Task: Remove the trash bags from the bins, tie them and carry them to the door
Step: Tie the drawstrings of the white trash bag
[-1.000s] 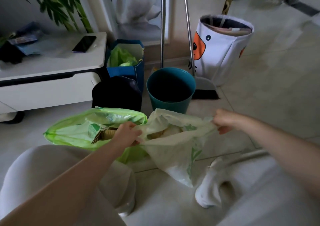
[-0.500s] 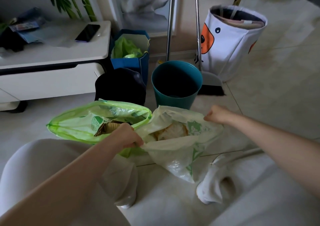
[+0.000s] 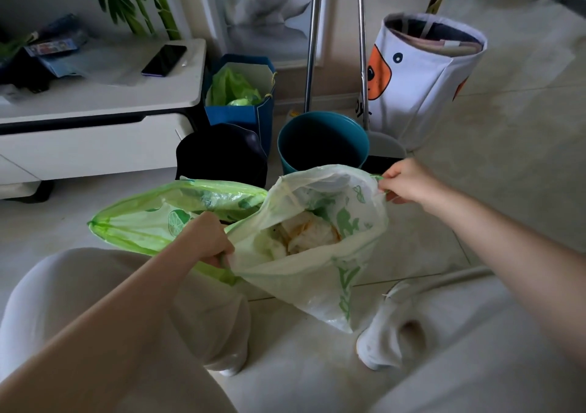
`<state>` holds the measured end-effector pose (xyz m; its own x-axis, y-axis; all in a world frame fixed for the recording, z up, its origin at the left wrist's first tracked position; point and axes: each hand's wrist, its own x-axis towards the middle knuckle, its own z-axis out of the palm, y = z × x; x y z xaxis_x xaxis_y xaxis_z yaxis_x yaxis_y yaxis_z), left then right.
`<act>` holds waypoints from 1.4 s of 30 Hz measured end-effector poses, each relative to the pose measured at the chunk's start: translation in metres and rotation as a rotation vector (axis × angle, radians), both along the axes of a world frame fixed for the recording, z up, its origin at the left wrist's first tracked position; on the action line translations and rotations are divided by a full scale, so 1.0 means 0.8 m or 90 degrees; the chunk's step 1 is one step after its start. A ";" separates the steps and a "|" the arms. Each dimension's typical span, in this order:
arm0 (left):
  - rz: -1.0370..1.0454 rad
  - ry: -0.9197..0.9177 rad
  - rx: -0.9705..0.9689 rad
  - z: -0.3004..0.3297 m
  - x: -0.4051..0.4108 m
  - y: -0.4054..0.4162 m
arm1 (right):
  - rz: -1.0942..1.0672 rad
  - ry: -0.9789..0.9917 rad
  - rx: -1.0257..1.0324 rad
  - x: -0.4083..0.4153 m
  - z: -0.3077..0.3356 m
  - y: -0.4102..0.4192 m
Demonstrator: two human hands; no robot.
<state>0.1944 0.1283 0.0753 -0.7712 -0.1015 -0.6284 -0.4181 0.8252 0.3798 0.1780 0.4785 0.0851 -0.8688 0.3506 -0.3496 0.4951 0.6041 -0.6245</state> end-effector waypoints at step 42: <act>-0.188 0.472 0.419 0.144 0.030 0.142 | 0.127 0.298 -0.289 0.060 0.126 -0.100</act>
